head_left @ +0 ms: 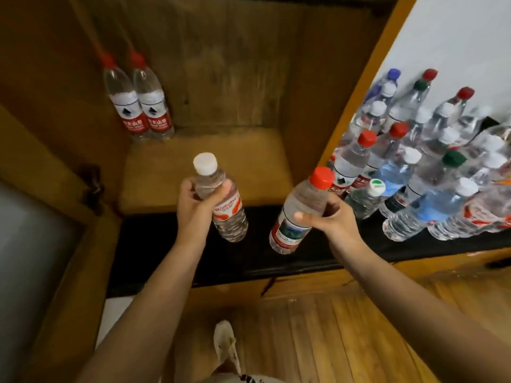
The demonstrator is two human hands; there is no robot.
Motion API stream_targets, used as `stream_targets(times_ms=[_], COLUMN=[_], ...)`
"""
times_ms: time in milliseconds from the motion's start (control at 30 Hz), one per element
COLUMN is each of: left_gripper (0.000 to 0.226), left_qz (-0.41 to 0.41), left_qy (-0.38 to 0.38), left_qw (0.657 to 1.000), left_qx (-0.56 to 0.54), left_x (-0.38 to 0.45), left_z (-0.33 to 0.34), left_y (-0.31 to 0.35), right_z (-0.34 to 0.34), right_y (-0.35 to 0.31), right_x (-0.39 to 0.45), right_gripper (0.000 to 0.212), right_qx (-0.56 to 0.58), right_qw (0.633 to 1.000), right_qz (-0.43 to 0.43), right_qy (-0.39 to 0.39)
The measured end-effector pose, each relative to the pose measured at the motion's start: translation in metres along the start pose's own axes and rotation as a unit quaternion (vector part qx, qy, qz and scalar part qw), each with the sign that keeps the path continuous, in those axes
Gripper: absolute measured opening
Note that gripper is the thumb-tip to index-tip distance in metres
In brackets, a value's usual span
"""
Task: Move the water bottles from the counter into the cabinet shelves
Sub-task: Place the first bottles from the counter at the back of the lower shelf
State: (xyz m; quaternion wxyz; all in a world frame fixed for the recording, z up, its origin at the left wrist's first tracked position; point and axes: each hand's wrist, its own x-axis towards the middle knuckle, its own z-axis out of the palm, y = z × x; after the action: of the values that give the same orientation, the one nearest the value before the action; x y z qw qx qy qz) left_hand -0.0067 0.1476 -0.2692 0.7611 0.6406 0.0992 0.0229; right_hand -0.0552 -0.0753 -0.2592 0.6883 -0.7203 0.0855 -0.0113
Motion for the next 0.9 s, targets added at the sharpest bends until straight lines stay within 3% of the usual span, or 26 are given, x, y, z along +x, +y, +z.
stream_targets(times_ms=[67,167,300,433,667,733,900], left_gripper=[0.04,0.042,0.049,0.045,0.062,0.073,0.083], left_qz=[0.006,0.006,-0.002,0.014,0.014,-0.001,-0.014], left_qy=[0.005,0.031,0.07,0.087,0.078,0.063,0.01], left_qw=[1.0,0.999,0.997,0.995,0.991,0.99,0.988], left_qx=[0.009,0.029,0.043,0.053,0.112,0.124,0.151], left_x=[0.029,0.068,0.107,0.13,0.139,0.138,0.136], left_z=[-0.012,-0.026,-0.039,-0.048,-0.041,-0.035,-0.04], left_y=[0.007,0.012,0.009,0.009,0.004,0.003,-0.003], right_z=[0.024,0.05,0.077,0.093,0.099,0.095,0.077], right_y=[-0.008,-0.009,-0.001,0.005,0.011,0.009,0.012], right_x=[0.027,0.066,0.111,0.141,0.16,0.167,0.178], right_gripper=[0.044,0.064,0.062,0.051,0.065,0.074,0.096], right_qx=[-0.008,-0.003,-0.008,-0.039,-0.142,-0.181,-0.195], right_qw=[1.0,0.999,0.998,0.998,0.99,0.983,0.957], right_qz=[-0.001,0.014,0.03,0.033,-0.009,-0.009,0.033], right_qy=[0.011,0.038,0.053,0.041,-0.001,-0.035,-0.212])
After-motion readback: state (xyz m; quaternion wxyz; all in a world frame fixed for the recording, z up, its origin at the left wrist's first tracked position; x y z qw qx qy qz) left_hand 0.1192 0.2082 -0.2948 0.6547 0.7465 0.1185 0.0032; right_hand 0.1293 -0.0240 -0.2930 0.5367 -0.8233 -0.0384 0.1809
